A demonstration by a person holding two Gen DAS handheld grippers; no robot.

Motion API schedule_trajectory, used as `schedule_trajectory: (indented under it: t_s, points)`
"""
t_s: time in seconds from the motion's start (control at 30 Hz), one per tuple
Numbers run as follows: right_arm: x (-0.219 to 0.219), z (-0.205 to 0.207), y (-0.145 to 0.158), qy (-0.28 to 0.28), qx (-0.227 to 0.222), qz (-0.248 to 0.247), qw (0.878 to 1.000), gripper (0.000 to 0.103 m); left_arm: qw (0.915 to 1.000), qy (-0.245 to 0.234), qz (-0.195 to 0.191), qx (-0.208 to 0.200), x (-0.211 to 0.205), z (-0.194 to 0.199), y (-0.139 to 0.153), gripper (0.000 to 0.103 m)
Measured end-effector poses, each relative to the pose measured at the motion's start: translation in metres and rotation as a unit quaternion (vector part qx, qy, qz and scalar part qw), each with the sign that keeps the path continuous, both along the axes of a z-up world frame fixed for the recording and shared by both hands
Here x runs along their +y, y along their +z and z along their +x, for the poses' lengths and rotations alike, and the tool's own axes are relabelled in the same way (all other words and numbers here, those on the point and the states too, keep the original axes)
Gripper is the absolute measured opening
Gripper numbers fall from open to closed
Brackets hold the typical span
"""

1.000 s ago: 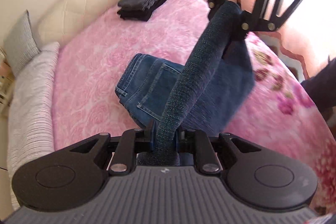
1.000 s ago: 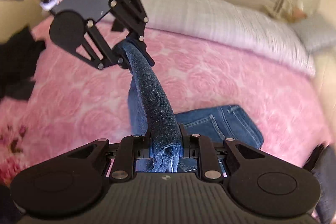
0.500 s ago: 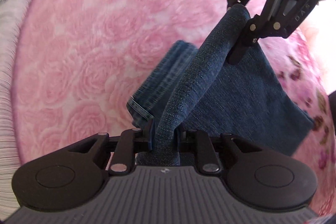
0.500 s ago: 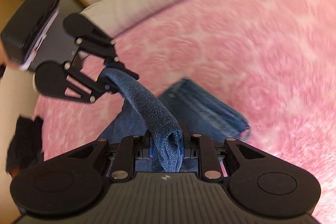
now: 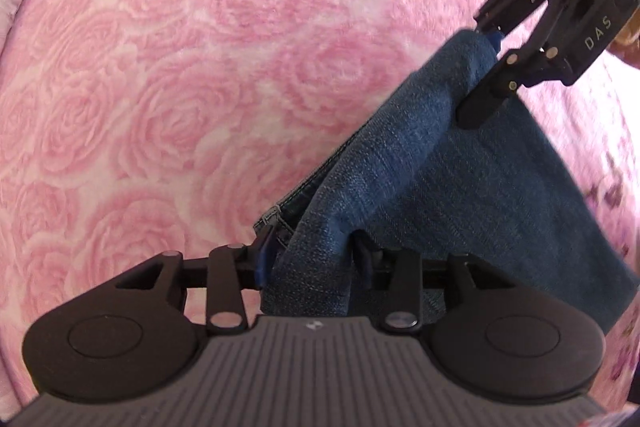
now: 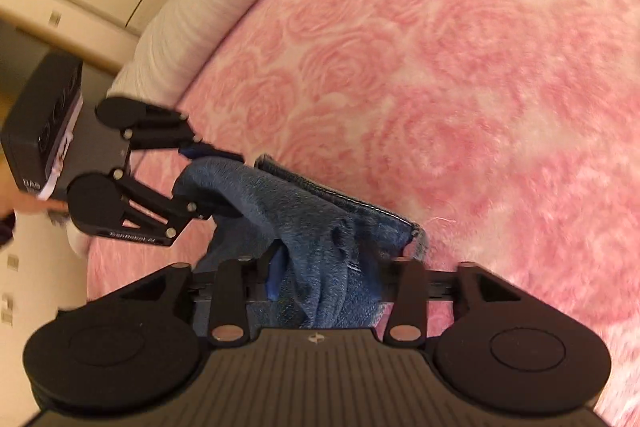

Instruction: Fold clothes

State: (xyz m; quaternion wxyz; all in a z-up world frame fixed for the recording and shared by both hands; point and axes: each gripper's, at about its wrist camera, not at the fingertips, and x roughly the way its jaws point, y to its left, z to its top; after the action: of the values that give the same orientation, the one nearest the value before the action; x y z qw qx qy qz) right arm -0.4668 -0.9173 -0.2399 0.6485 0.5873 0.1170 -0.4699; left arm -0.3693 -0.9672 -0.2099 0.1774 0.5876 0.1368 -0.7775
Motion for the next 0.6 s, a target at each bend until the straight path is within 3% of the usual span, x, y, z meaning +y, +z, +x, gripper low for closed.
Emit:
schedule_trajectory:
  t_s: [0.1, 0.13, 0.17, 0.23, 0.43, 0.6]
  points:
    - [0.014, -0.008, 0.004, -0.043, -0.017, -0.011, 0.999, 0.047, 0.9977, 0.041, 0.007, 0.053, -0.002, 0.018, 0.013, 0.047]
    - [0.017, -0.013, 0.003, -0.061, -0.026, -0.012, 0.998, 0.044, 0.9954, 0.063, 0.014, 0.071, -0.006, 0.026, 0.015, 0.045]
    - [0.019, -0.017, 0.002, -0.082, -0.031, -0.014, 0.996, 0.035, 0.9927, 0.085, 0.021, 0.082, -0.010, 0.031, 0.015, 0.041]
    - [0.017, -0.022, -0.007, -0.105, -0.033, 0.000, 0.994, 0.032, 0.9879, 0.125, 0.032, 0.086, -0.018, 0.039, 0.011, 0.037]
    - [0.003, -0.016, -0.023, -0.090, 0.011, 0.011, 0.996, 0.028, 0.9785, 0.189, 0.049, 0.066, -0.032, 0.033, -0.019, 0.031]
    - [0.010, -0.019, -0.019, -0.091, 0.008, 0.006, 0.996, 0.035, 0.9796, 0.187, 0.042, 0.061, -0.023, 0.033, -0.019, 0.034]
